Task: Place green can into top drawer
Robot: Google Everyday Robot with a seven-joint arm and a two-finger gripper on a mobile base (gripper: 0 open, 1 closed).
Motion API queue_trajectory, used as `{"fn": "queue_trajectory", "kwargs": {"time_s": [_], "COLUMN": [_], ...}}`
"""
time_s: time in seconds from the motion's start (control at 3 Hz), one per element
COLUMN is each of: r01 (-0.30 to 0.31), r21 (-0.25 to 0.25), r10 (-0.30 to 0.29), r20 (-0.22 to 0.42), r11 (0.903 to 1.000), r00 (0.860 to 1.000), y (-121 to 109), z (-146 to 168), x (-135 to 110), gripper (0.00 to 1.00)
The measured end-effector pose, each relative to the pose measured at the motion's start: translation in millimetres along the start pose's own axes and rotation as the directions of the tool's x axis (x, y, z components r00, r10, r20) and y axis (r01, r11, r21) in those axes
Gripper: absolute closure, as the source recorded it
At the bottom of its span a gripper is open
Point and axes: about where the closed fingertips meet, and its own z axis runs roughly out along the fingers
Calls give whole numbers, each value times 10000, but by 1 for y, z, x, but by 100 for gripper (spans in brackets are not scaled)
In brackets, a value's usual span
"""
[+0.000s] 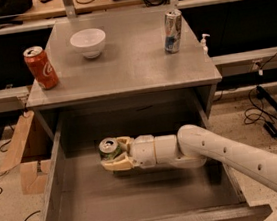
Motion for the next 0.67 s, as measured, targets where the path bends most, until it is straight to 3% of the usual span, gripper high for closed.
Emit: {"fn": "queue_trajectory", "kwargs": {"time_s": [0.67], "r01": [6], "r21": [-63], "r10": [-6], "r20": [18], "r11": [10000], "r00": [10000], "y": [2], "z": [3], "x": [-1], "gripper": [33]}}
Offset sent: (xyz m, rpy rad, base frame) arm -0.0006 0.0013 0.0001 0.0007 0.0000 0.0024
